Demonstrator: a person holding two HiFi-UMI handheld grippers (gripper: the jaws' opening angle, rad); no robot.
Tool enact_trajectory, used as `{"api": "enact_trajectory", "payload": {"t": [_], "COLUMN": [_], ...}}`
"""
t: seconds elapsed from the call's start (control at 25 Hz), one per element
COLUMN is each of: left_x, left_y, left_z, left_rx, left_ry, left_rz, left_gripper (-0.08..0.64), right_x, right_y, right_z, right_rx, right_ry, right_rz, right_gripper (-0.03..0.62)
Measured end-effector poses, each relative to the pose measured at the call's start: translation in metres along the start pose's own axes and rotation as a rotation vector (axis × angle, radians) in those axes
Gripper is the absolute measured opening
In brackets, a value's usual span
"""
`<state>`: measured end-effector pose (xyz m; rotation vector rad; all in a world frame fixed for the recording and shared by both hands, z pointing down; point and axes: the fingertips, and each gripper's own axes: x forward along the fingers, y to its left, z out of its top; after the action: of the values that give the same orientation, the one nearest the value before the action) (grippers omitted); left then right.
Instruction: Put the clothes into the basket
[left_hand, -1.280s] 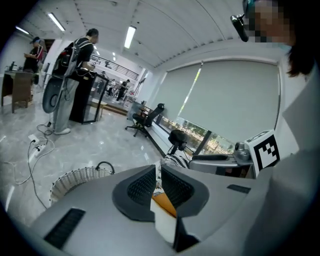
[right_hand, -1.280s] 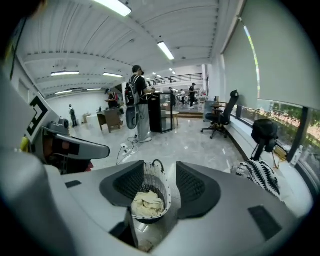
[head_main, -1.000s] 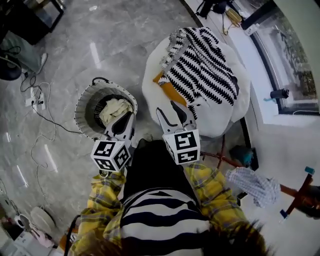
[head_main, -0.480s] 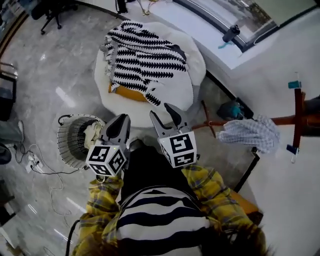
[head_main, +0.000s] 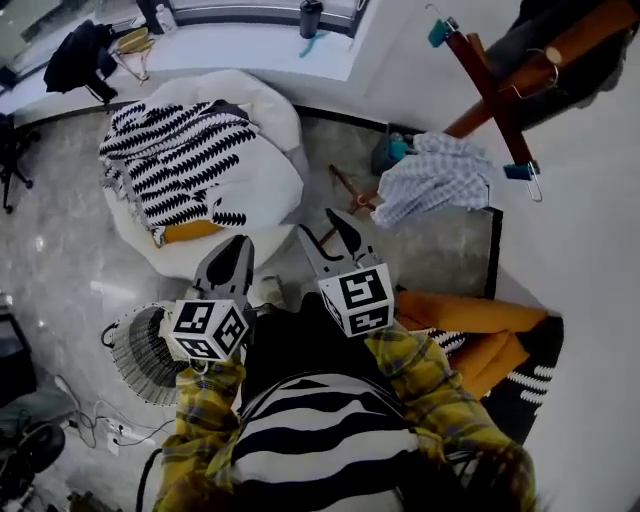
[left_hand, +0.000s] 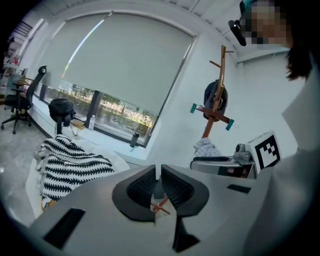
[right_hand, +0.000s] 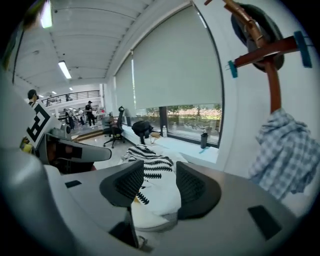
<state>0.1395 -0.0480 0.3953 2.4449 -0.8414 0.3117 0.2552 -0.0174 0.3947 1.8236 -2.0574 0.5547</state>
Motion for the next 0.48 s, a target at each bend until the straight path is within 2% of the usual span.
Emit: {"api": "enact_trajectory", "payload": {"t": [0.28, 0.48], "left_x": [0.045, 0.067], "left_y": [-0.058, -0.091], "left_z": [-0.006, -0.014], "left_rx": [0.088, 0.129], "left_ry": [0.086, 0.128], "left_rz": [-0.205, -0.294], "left_gripper": [0.044, 0.044], "right_x": [-0.05, -0.077], "right_y": [-0.072, -0.112], "right_z": [-0.017, -0.027], "right_rx": [0.118, 0.172], "right_ry": [-0.029, -0.052], "right_rz": [-0.251, -0.374], "right_gripper": [0.215, 0.216]}}
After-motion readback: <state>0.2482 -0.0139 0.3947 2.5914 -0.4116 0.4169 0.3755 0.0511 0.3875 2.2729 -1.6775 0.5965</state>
